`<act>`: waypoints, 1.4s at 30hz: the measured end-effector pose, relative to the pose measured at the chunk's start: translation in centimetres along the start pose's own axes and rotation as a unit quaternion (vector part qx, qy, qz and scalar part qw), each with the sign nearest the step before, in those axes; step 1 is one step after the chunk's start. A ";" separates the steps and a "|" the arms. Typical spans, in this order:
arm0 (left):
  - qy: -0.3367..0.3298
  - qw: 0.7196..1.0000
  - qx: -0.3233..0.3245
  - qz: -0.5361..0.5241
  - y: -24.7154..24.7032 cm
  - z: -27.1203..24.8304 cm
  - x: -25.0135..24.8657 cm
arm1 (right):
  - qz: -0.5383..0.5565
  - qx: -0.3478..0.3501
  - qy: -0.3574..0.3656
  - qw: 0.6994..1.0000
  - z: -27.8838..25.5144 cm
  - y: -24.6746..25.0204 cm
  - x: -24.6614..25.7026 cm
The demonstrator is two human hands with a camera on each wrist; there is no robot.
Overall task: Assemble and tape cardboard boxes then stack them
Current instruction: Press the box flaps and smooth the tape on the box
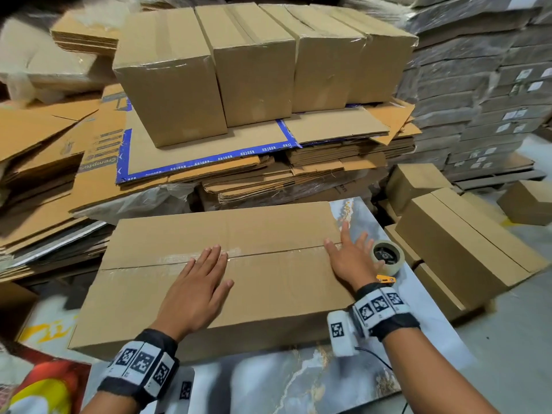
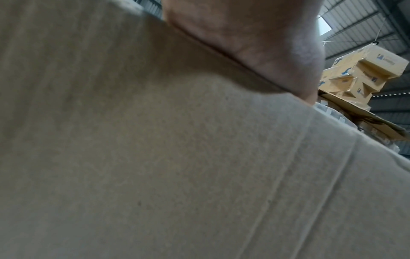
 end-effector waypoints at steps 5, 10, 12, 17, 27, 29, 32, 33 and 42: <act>0.002 1.000 -0.005 -0.007 -0.1 0.2 0.1 | 0.020 -0.034 0.001 0.999 -0.6 -0.1 0.9; -0.004 1.000 0.000 -0.001 -0.1 0.4 0.2 | -0.105 -0.075 0.194 0.972 -5.9 -2.5 5.5; -0.006 1.000 0.001 -0.004 -0.2 0.4 0.2 | -0.104 -0.038 0.269 0.957 -7.0 -3.6 6.7; -0.010 1.000 0.013 0.011 0.2 0.4 0.0 | -0.103 -0.047 0.237 0.965 -6.3 -3.0 4.7; 0.026 0.999 0.038 0.027 1.3 -0.1 1.5 | -0.112 -0.051 0.138 0.983 -7.5 -2.9 6.4; -0.026 0.999 0.042 0.012 1.9 -0.5 3.0 | -0.090 -0.057 0.150 0.983 -8.4 -3.0 7.9; -0.051 0.998 0.035 0.021 2.7 -1.3 5.8 | -0.047 -0.051 0.235 0.970 -11.2 -4.4 11.3; -0.034 0.999 0.031 0.028 3.1 -1.7 7.1 | -0.030 -0.041 0.259 0.965 -12.2 -5.1 12.3; 0.182 0.965 -0.086 -0.168 4.5 -4.8 16.8 | -0.100 -0.040 0.314 0.943 -15.0 -8.3 14.9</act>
Point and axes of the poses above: each hand's wrist, its own z-axis towards the middle knuckle, its own y-axis out of the back of the hand, x = y × z, the point moved 3 cm from there along z, towards the middle knuckle, and after that the axes turned 10 degrees about -x, right-handed, at the moved point
